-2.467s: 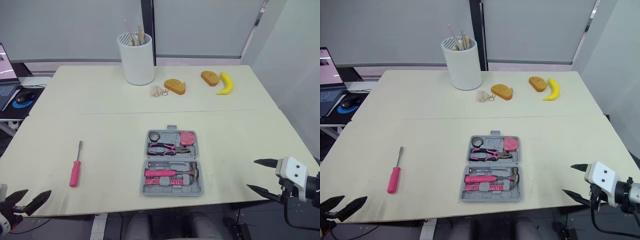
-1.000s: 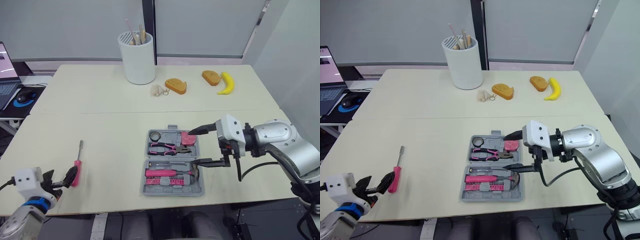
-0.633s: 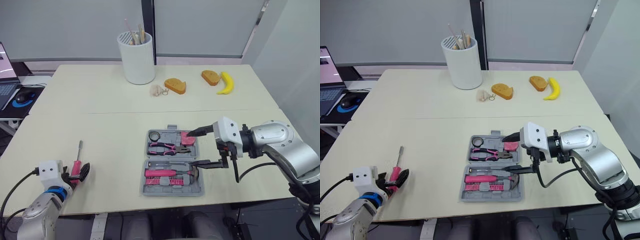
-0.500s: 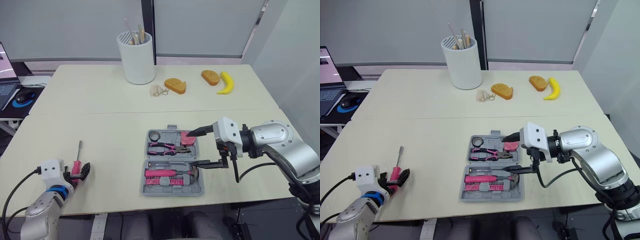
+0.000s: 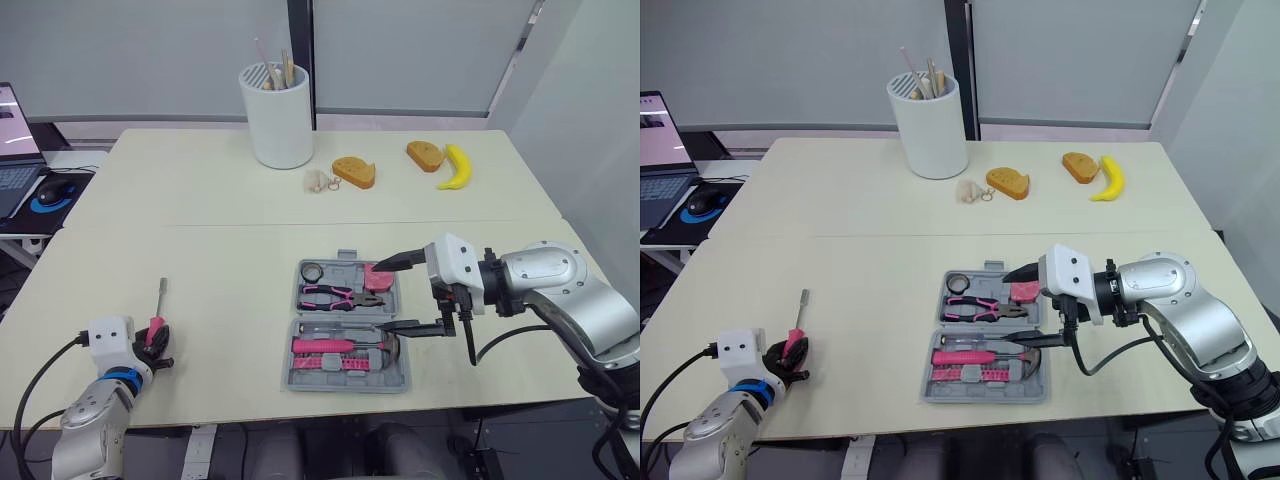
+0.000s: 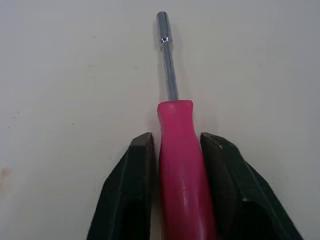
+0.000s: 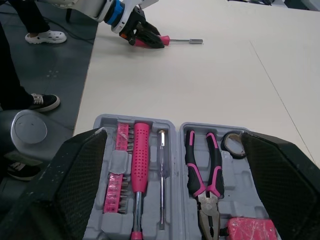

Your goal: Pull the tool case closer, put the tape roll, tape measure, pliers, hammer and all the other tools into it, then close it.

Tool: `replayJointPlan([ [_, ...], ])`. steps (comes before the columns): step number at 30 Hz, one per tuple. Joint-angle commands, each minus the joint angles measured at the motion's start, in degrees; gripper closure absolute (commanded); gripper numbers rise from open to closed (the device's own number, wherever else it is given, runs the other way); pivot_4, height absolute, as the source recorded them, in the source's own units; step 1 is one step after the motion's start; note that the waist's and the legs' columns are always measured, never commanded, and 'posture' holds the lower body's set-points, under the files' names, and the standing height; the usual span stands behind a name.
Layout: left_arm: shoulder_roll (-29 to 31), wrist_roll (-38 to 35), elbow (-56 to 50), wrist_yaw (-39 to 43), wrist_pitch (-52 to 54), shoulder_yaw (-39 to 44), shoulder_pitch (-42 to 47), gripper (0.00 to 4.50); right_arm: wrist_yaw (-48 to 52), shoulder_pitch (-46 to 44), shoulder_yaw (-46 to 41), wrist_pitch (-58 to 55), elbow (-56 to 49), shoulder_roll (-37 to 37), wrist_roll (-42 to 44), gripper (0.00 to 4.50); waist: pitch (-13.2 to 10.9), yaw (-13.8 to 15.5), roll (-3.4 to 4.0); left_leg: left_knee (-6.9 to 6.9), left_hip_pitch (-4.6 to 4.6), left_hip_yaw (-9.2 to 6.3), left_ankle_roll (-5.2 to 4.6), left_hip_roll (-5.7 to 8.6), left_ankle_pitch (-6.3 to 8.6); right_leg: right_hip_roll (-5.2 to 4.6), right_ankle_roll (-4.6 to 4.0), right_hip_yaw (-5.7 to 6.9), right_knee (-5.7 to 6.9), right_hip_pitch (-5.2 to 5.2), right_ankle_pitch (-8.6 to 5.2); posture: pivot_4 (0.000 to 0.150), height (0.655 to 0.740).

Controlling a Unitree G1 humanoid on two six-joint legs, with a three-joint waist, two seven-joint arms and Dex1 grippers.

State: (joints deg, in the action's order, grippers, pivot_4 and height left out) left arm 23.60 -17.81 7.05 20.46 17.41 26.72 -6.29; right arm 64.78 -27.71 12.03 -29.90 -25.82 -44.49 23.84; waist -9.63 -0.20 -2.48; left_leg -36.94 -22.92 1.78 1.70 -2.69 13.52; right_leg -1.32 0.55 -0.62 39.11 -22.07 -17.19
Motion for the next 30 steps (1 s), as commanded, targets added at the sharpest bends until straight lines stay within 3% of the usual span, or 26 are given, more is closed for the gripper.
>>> replayJointPlan([
  [1,-0.81,-0.11,-0.25,-0.07,-0.02,-0.8,-1.16,3.68,-0.96,-0.08,-0.82,0.51,-2.1,0.43,0.16,0.0,0.0,-0.01,0.0,0.0,0.0,0.01,0.0,0.0,0.0,0.0,0.0,0.0,0.0,0.0,0.0,0.15,0.7303],
  [7,-0.7,-0.48,-2.12,0.54,-1.5,-0.21,-2.71,3.68,-2.31,0.54,-1.48,0.88,-2.5,0.92,0.2,0.0,0.0,-0.08,0.0,0.0,0.0,0.01,0.0,0.0,0.0,0.0,0.0,0.0,0.0,0.0,0.0,0.15,0.7303],
  [17,2.49,-1.88,-13.77,6.04,0.18,-1.36,-6.22,3.68,-4.89,4.58,-5.66,-1.01,-6.02,-1.06,1.78,0.0,-0.01,-0.02,-0.02,0.0,-0.02,0.0,0.0,-0.02,0.0,0.0,0.0,0.01,-0.02,-0.01,0.0,0.15,0.7303],
  [26,13.36,-2.95,-23.56,25.62,-2.49,-12.2,-6.24,3.68,-3.95,10.61,-13.69,1.7,-10.94,-3.22,5.96,0.0,-0.06,0.0,0.05,0.03,-0.02,0.06,0.0,0.0,0.0,0.02,-0.01,-0.06,-0.05,-0.02,-0.01,0.15,0.7303],
  [30,22.54,-3.03,-26.61,42.17,-7.61,-20.15,-1.56,3.68,0.11,16.82,-16.05,1.98,-12.88,-8.23,6.85,0.0,-0.11,0.16,0.1,0.03,-0.04,0.02,0.0,-0.04,0.0,0.09,-0.05,-0.02,-0.05,-0.04,-0.04,0.15,0.7303],
])
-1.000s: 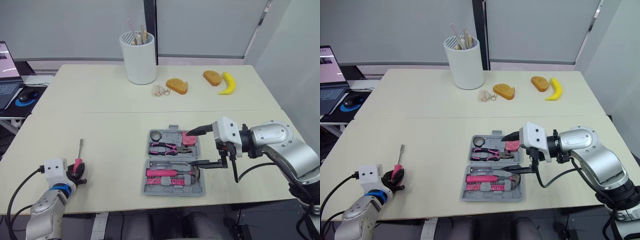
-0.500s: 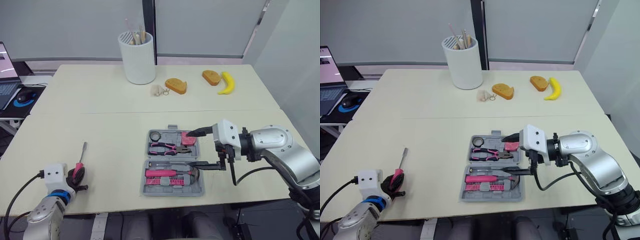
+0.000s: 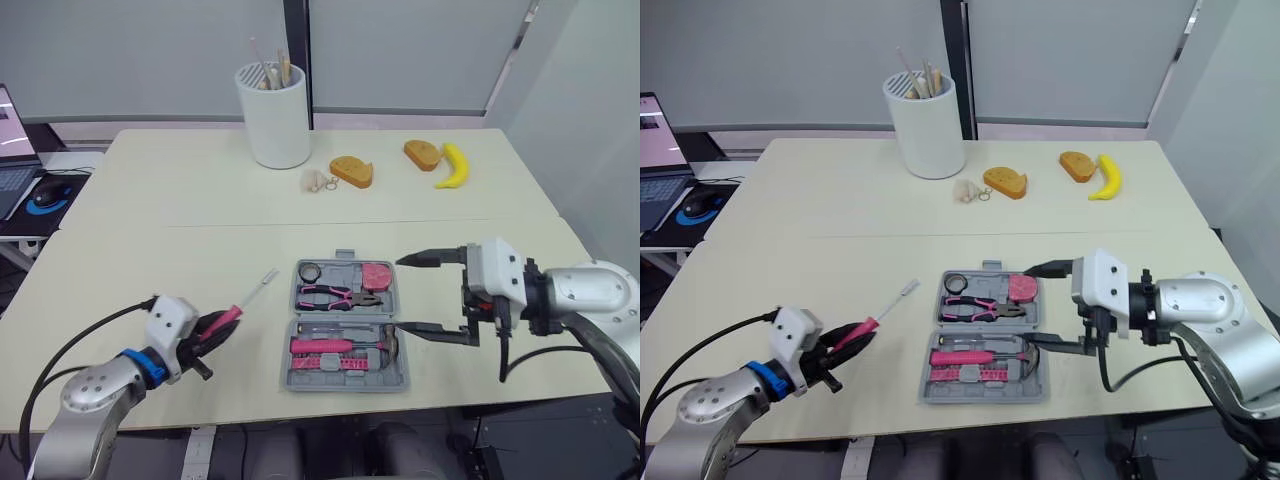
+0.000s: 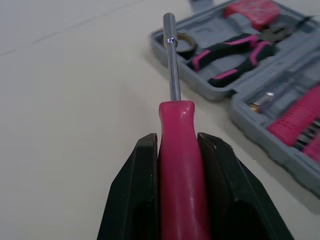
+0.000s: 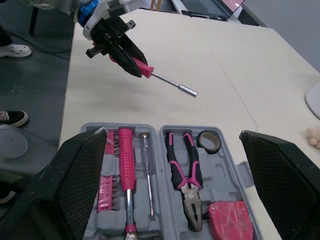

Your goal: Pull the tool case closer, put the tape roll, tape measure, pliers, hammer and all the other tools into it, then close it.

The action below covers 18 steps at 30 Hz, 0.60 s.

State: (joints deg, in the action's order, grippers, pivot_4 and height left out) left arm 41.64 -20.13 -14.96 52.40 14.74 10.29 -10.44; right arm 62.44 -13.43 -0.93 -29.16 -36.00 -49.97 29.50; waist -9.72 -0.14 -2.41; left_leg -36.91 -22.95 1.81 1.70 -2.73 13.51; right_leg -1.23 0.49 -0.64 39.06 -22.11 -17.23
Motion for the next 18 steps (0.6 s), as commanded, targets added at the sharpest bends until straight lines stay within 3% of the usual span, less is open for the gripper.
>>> replayJointPlan([
  [1,6.11,-0.45,-4.9,13.07,-6.47,-5.23,3.34,3.68,2.65,3.98,-3.71,1.41,-3.08,-3.69,1.07,0.0,-0.04,0.09,0.07,0.0,0.01,0.01,0.0,0.01,0.0,0.0,0.0,-0.02,-0.01,0.01,0.0,0.15,0.7303],
  [8,9.34,2.57,-6.36,21.21,-4.41,-17.3,14.11,3.68,2.11,14.31,-9.21,0.34,-6.69,-7.4,1.41,0.0,-0.12,-0.06,0.19,-0.01,0.0,0.07,-0.01,-0.02,0.0,0.14,0.04,-0.15,-0.05,0.01,-0.02,0.15,0.7303],
  [13,7.41,7.98,-7.91,18.39,0.27,-24.62,19.16,3.68,0.63,19.86,-12.54,-1.37,-9.97,-8.5,1.51,0.0,-0.12,-0.15,0.2,-0.02,0.01,0.05,-0.01,-0.03,0.0,0.25,0.25,-0.2,-0.03,0.01,-0.13,0.15,0.7303],
  [18,5.85,11.45,-11.17,14.94,4.25,-28.99,18.78,3.68,-0.35,23.88,-14.8,-3.24,-12.93,-9.33,1.98,0.0,-0.12,-0.14,0.17,-0.04,-0.02,0.05,-0.01,0.01,0.0,0.26,0.42,-0.24,-0.03,0.03,-0.17,0.15,0.7303],
])
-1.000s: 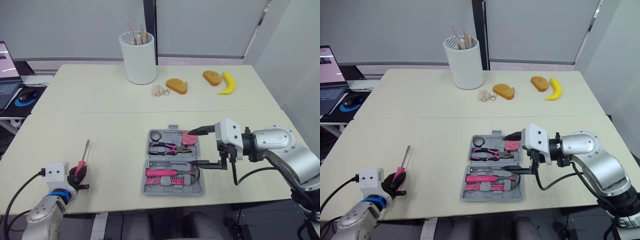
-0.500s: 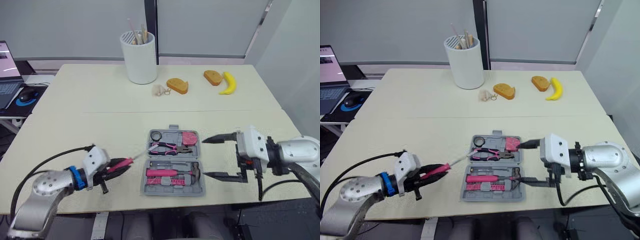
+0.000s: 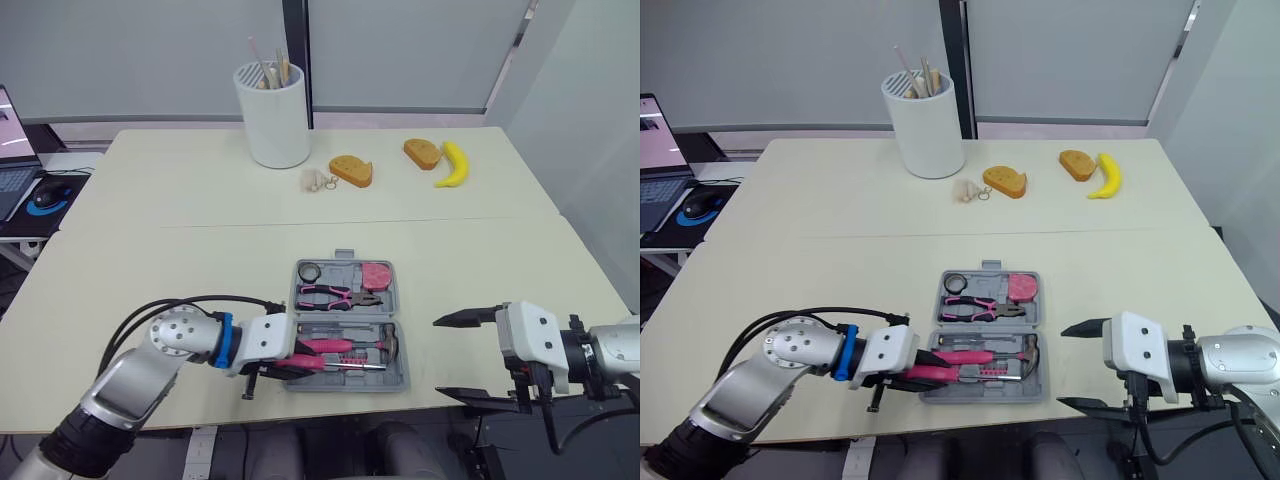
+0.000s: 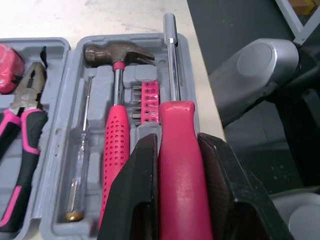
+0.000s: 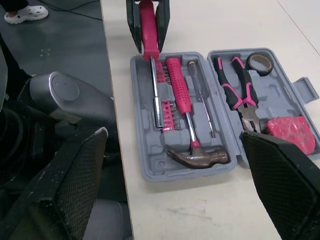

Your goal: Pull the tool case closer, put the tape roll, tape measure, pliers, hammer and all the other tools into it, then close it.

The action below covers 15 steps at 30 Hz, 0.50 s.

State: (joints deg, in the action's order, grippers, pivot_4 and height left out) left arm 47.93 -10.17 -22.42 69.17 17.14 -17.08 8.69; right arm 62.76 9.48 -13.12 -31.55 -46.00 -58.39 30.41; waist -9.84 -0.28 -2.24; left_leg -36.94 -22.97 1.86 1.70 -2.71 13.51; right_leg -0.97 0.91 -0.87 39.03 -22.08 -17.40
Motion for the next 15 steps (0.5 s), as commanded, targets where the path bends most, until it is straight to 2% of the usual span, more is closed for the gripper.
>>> replayJointPlan([
  [1,-0.63,2.04,-4.51,-2.48,2.54,-2.38,-0.64,3.68,-0.8,1.48,-2.87,-1.05,-3.42,-0.98,1.19,0.0,0.0,0.0,0.0,0.0,0.01,0.0,0.0,0.0,0.0,0.0,0.0,0.01,0.0,0.0,0.0,0.15,0.7303],
  [7,-2.0,5.25,-7.39,-6.58,6.21,-5.08,-1.63,3.68,-1.33,2.82,-4.0,-2.45,-4.59,-1.16,1.99,0.0,0.0,0.04,0.0,-0.01,0.03,-0.02,0.0,0.0,0.0,0.0,0.03,0.01,0.0,0.03,0.0,0.15,0.7303],
  [15,-2.88,8.62,-5.95,-8.67,6.78,-7.26,-0.78,3.68,-1.38,3.62,-4.5,-2.74,-4.78,-1.78,2.35,0.0,0.0,0.09,0.0,-0.02,0.03,-0.02,0.0,0.02,0.0,0.0,0.04,0.01,0.0,0.03,0.0,0.15,0.7303],
])
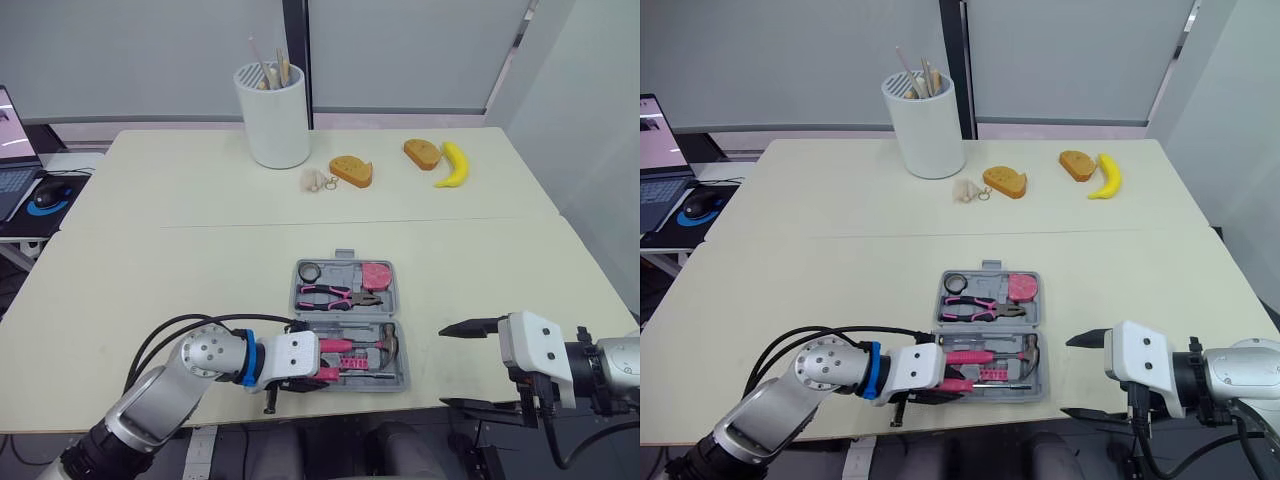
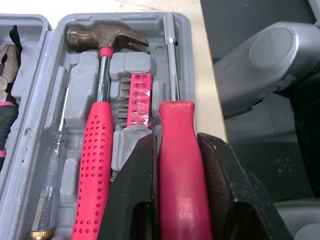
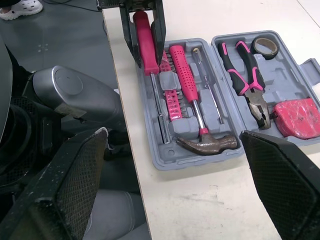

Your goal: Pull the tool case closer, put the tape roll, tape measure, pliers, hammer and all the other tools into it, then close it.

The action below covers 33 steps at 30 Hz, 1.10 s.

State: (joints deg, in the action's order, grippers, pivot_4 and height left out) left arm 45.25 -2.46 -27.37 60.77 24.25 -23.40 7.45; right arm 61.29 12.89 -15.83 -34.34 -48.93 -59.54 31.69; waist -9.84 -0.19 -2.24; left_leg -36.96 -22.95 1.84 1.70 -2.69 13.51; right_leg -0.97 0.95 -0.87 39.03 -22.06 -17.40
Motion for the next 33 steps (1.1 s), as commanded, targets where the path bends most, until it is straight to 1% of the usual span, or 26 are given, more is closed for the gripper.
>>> replayJointPlan([
  [1,-0.31,1.02,-0.94,-0.44,-0.22,-1.0,0.44,3.68,0.07,0.28,-1.84,0.03,-1.9,-0.67,1.12,0.0,0.0,0.0,0.0,0.0,0.0,0.0,0.0,0.0,0.0,0.0,0.0,0.0,0.0,0.0,0.0,0.15,0.7303],
  [19,-2.97,4.38,1.35,-2.27,3.3,-4.23,2.93,3.68,-2.76,-0.31,-0.21,-1.48,-3.14,-0.37,1.76,0.0,0.0,0.04,0.0,-0.01,0.0,-0.01,0.0,0.01,0.0,0.01,0.0,0.01,0.0,0.01,0.0,0.15,0.7303],
  [23,-3.38,4.69,1.84,-1.9,3.44,-4.71,3.45,3.68,-3.4,-0.38,0.35,-1.59,-3.44,-0.33,1.85,0.0,0.0,0.02,0.0,-0.02,0.0,0.0,0.0,0.02,0.0,0.18,0.01,-0.01,0.0,0.01,0.01,0.15,0.7303],
  [33,-3.43,4.52,1.73,-0.84,1.55,-5.29,3.69,3.68,-4.1,-0.54,1.28,-0.95,-3.26,-0.12,1.56,0.0,0.0,0.03,0.0,-0.02,-0.01,-0.02,0.0,0.0,0.0,0.19,0.01,0.0,0.0,0.01,0.01,0.15,0.7303],
])
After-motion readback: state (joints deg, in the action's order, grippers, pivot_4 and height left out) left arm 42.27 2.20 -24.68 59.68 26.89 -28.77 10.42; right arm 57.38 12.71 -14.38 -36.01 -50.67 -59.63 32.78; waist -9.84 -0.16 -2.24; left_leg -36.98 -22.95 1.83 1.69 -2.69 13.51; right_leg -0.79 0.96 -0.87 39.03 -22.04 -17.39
